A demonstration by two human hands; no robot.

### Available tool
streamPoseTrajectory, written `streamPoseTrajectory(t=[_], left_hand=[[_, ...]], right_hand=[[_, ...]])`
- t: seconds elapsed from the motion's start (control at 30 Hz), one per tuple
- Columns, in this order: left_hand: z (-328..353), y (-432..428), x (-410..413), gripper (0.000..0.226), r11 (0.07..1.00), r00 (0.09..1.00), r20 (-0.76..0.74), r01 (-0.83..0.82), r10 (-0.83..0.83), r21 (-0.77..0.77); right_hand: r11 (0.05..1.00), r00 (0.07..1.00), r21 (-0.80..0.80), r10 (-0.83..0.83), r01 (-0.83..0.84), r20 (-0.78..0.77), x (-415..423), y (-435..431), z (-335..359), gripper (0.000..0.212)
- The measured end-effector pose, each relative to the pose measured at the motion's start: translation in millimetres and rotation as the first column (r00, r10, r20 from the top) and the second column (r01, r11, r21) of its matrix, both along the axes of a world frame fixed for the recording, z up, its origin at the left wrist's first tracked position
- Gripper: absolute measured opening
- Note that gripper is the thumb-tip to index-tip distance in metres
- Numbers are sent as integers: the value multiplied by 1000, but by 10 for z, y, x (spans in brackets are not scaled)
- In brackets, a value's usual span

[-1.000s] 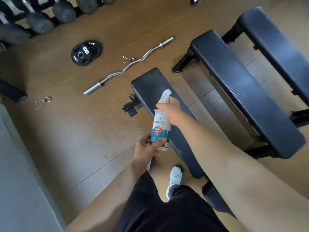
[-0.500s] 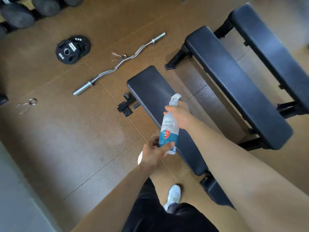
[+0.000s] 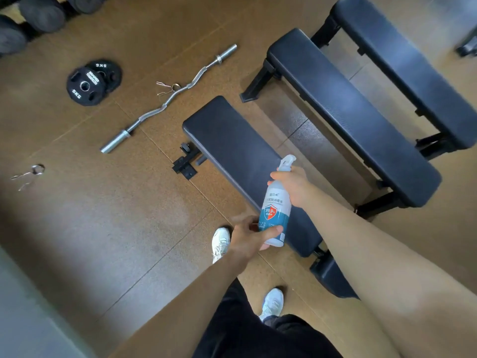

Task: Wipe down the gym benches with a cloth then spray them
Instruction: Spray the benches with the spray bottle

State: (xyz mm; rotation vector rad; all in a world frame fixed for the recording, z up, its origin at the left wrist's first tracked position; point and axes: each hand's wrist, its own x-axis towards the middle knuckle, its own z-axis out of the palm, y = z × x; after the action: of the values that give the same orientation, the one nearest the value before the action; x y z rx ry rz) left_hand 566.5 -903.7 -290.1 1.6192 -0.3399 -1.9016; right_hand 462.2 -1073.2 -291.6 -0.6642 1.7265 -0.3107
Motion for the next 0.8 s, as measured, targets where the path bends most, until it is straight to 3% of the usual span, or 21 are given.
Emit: streamPoseTrajectory(t=[0.23,0.43,0.63,0.8], left_hand=[[-22,620,-568,71,989,984,122,140,-133,-46],[58,1300,-1162,56,972,959,220,206,-178,-113],[203,2117,-2081,72,957,943,249,257,-219,-133],[313,2674,-2639,54,933,923,235,338,-303,-122]], right_hand=[[984,979,-62,-157,167,132,-801,826,143,21],[963,976,-176,-184,203,119,-1407,1613,299,24],[925,973,-320,-156,204,168,-2385,2490,385,21],[900,936,-291,-259,324,239,-3065,3121,418,21]])
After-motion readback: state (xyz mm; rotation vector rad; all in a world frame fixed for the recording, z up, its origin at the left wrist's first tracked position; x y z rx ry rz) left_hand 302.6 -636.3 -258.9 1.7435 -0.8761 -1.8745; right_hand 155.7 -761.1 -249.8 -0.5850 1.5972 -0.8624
